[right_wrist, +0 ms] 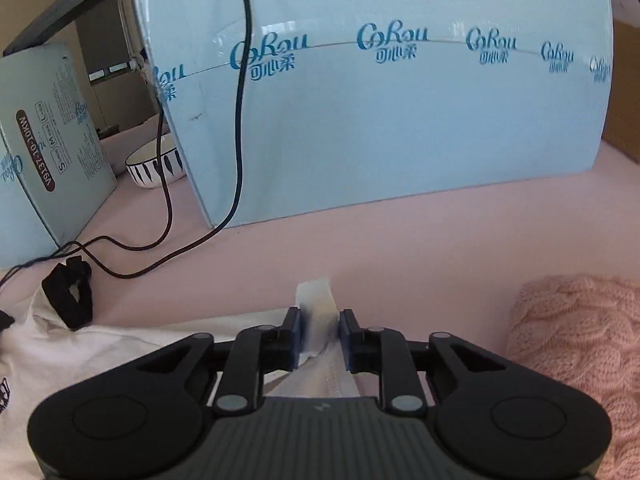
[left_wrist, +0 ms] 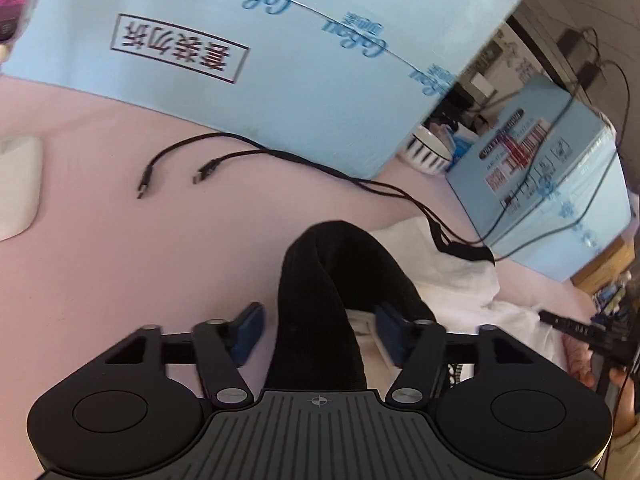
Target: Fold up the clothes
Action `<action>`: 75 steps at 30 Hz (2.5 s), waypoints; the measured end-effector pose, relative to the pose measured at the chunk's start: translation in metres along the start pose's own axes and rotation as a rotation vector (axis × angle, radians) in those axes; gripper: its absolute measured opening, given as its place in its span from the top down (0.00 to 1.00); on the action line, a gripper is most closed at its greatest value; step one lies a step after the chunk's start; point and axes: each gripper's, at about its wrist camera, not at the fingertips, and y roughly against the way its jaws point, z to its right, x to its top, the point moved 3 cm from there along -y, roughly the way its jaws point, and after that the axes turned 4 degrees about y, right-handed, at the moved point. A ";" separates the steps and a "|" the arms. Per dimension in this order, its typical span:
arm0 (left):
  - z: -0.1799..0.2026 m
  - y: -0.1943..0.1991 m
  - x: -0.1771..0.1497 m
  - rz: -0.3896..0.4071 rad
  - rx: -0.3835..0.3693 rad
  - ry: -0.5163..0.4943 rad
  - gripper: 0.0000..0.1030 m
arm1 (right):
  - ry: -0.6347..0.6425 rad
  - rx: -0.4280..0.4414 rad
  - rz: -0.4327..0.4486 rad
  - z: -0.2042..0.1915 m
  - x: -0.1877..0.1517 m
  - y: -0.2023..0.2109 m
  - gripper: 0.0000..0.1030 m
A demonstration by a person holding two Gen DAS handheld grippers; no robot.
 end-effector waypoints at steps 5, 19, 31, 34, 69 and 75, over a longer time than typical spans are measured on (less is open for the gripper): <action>0.010 0.047 -0.008 0.094 0.104 -0.096 0.18 | -0.066 0.225 0.066 0.017 0.001 0.046 0.46; 0.036 0.043 -0.072 -0.073 0.053 -0.227 0.18 | 0.302 0.118 -0.110 -0.056 -0.048 0.047 0.97; 0.023 0.055 -0.073 -0.075 0.043 -0.172 0.18 | 0.150 0.048 -0.016 -0.007 -0.053 0.105 1.00; 0.022 0.055 -0.072 -0.076 0.038 -0.155 0.18 | 0.114 0.061 -0.115 0.006 -0.072 0.088 0.99; 0.032 0.080 -0.075 -0.202 -0.072 -0.074 0.17 | -0.091 0.471 -0.245 -0.001 -0.054 0.056 0.49; 0.037 0.078 -0.082 -0.248 -0.069 -0.062 0.17 | -0.012 0.550 -0.323 -0.021 -0.058 0.061 0.49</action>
